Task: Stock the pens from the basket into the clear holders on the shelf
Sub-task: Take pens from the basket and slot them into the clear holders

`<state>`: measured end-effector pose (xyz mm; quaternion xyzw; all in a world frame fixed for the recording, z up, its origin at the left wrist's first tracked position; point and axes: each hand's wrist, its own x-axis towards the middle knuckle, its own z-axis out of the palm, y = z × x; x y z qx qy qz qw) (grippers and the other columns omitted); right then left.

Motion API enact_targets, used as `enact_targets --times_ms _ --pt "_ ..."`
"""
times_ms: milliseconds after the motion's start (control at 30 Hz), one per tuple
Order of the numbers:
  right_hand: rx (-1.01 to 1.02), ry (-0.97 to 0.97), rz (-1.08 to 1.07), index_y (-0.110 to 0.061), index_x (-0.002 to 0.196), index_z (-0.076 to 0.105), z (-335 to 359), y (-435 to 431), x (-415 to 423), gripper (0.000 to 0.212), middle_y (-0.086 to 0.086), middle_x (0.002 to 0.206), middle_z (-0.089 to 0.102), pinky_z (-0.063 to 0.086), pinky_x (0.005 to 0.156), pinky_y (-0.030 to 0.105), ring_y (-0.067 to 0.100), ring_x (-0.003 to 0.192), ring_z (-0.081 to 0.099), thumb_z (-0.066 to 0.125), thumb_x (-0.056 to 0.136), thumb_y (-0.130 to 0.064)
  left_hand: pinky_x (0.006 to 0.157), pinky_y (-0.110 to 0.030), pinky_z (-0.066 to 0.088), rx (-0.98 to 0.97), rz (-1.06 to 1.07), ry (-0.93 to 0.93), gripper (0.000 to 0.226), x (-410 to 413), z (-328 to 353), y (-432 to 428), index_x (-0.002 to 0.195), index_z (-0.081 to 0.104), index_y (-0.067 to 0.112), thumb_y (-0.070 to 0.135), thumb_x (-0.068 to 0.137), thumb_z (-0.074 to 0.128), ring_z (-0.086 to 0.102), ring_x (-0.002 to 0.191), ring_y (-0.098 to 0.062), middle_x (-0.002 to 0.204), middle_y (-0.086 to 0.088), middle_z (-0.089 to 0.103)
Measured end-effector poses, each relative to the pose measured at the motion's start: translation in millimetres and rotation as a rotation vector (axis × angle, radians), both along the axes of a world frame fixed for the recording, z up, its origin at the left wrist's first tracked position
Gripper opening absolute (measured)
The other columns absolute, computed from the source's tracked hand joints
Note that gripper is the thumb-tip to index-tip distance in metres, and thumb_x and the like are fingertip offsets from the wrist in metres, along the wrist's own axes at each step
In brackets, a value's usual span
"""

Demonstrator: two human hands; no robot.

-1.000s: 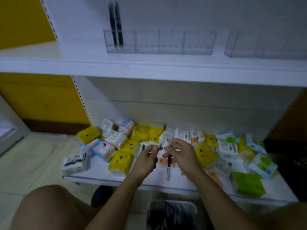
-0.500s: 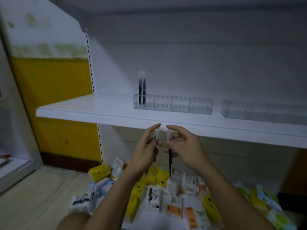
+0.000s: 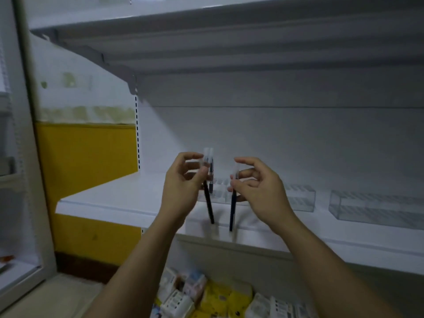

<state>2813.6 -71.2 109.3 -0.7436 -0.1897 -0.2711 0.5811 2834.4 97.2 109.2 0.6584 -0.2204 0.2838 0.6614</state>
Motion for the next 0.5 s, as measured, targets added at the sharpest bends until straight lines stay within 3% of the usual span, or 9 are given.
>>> enact_targets --times_ms 233,500 --pt "-0.041 -0.167 -0.126 -0.029 0.116 0.057 33 19 54 0.034 -0.009 0.093 0.061 0.060 0.073 0.030 0.011 0.080 0.068 0.068 0.088 -0.012 0.077 -0.036 0.060 0.011 0.203 -0.109 0.022 55 41 12 0.101 0.062 0.024 0.013 0.084 0.072 0.069 0.087 -0.013 0.100 0.001 0.068" --pt "0.042 -0.215 -0.166 -0.026 0.116 0.056 48 36 105 0.035 -0.009 0.094 0.060 0.060 0.074 0.033 0.011 0.081 0.067 0.067 0.088 -0.009 0.074 -0.034 0.060 0.049 0.241 -0.157 0.022 101 43 12 0.098 0.063 0.026 0.014 0.082 0.073 0.068 0.085 -0.011 0.094 0.003 0.070"
